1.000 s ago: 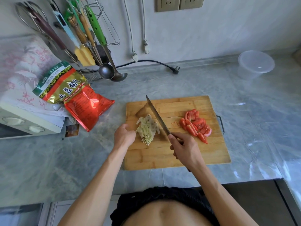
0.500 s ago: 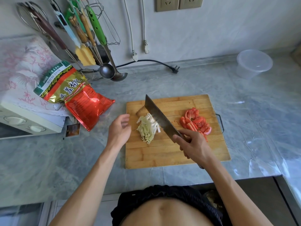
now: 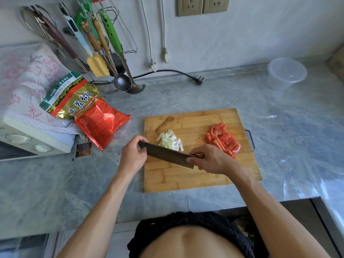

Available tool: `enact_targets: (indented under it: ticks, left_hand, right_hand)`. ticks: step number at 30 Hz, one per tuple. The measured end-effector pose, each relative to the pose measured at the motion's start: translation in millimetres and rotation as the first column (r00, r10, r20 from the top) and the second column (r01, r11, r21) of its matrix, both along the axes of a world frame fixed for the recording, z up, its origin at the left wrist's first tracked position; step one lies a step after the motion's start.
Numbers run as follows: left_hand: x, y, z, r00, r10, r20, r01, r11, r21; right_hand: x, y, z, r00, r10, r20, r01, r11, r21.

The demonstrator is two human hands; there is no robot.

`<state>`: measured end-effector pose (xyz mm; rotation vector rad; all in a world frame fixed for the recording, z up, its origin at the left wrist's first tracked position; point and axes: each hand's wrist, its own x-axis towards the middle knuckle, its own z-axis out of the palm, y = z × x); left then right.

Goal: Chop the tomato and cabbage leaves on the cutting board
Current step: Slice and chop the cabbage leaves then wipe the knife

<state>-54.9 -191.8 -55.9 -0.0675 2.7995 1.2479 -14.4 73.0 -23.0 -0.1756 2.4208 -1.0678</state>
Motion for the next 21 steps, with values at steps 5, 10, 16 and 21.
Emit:
enact_targets:
  ticks: [5,10,16,21]
  left_hand:
    - [-13,9,22,0.998,-0.020,-0.060,0.021,0.999,0.029]
    - [-43,44,42,0.982,-0.154,-0.111,0.163,0.984,0.077]
    - [-58,89,30,0.969,-0.243,-0.037,0.244,0.970,0.015]
    - [-46,99,9,0.960,-0.280,0.025,0.281,0.956,-0.082]
  right_hand:
    - [2,8,5,0.998,-0.055,-0.008,0.054,0.994,-0.098]
    - [29,18,-6,0.953,-0.302,0.015,0.295,0.915,-0.274]
    - [54,4,-29,0.756,-0.645,0.108,0.635,0.684,-0.358]
    - [52,-3,-35,0.689,-0.706,0.165,0.716,0.629,-0.303]
